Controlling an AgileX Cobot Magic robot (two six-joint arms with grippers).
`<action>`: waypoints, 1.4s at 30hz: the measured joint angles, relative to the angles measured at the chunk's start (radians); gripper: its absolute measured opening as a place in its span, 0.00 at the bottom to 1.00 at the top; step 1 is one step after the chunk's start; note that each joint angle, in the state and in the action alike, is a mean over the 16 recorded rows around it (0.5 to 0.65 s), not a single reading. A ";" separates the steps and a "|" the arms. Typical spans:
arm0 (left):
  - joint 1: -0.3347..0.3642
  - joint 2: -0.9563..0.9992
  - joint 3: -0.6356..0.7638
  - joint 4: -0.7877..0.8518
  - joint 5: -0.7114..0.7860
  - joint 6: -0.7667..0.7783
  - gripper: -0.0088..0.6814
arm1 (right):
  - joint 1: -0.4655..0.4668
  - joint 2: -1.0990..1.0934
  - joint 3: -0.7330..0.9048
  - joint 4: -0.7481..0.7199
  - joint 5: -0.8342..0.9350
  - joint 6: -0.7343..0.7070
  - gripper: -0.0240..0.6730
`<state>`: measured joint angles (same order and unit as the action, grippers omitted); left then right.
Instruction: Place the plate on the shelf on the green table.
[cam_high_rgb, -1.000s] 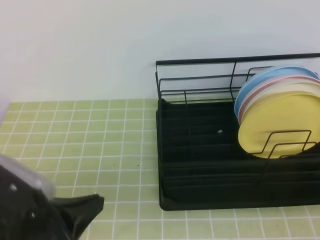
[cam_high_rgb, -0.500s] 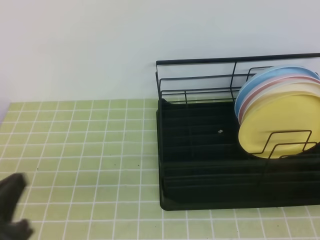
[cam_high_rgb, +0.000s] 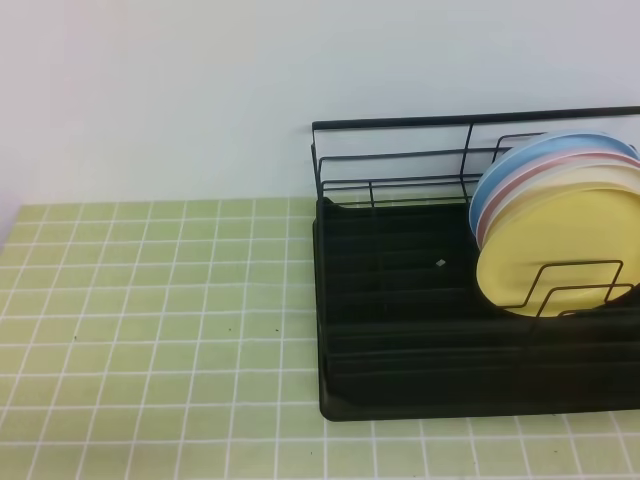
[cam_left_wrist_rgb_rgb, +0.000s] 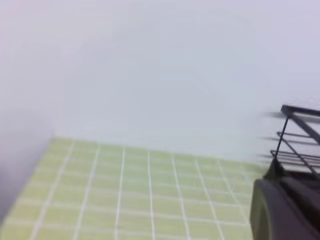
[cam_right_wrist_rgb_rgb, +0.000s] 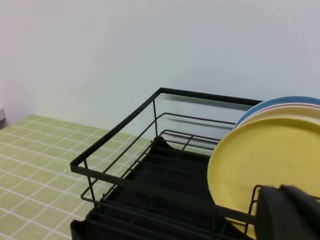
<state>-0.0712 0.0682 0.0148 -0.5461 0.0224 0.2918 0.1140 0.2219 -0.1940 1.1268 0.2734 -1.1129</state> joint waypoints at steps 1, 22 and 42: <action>0.002 -0.013 0.007 0.004 0.003 0.008 0.01 | 0.000 0.000 0.000 0.000 0.000 0.000 0.03; 0.006 -0.055 0.024 0.447 0.268 -0.400 0.01 | 0.000 0.000 0.000 0.000 -0.001 0.000 0.03; 0.006 -0.055 0.024 0.453 0.275 -0.410 0.01 | 0.000 0.000 0.000 0.000 -0.002 -0.003 0.03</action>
<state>-0.0648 0.0132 0.0393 -0.0926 0.2974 -0.1185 0.1140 0.2219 -0.1940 1.1268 0.2714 -1.1162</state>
